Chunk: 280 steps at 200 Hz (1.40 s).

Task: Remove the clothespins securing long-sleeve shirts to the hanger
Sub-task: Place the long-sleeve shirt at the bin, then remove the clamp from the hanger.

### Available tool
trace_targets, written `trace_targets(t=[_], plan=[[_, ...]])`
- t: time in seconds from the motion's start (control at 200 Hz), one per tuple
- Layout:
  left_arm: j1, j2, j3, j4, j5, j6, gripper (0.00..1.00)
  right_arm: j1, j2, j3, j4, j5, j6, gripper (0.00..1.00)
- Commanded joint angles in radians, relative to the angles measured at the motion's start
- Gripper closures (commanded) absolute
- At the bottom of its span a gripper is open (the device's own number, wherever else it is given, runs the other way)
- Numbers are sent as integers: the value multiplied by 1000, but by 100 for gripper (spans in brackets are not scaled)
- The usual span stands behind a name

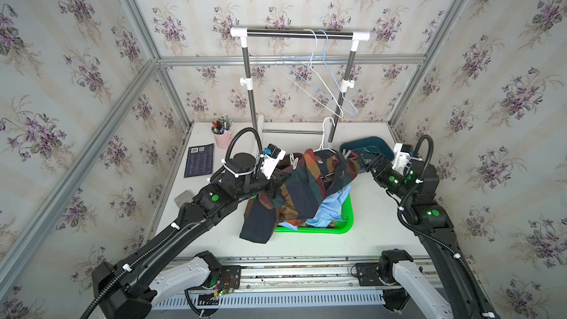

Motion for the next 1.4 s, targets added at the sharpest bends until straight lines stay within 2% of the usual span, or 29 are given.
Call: trace_targets(t=[0.0,0.15,0.27,0.36,0.485,0.61,0.789,0.864,1.034,1.289,1.394], plan=[[-55,-47,-57,124,-248,184,100,-66,61,49,-5,-92,15,1],[-158,-63,-131,223,-444,369,100,-127,188,8,154,-233,126,2],[-270,-40,-188,355,-611,572,100,-127,273,1,202,-258,146,8],[-339,2,-221,447,-723,726,100,-127,316,45,158,-233,97,11],[-405,27,-276,545,-774,843,100,-129,403,118,107,-254,60,18],[-467,53,-327,628,-826,952,100,-128,460,180,30,-231,-9,16],[-524,85,-365,673,-845,1035,100,-128,548,184,-53,-247,-132,18],[-541,106,-369,681,-854,1050,100,-128,580,175,-49,-251,-159,22],[-576,157,-378,710,-884,1094,100,-129,627,159,-35,-298,-172,31],[-599,215,-392,759,-901,1105,100,-129,645,166,-77,-296,-225,33],[-603,231,-391,766,-909,1105,100,-129,671,165,-61,-313,-220,38]])
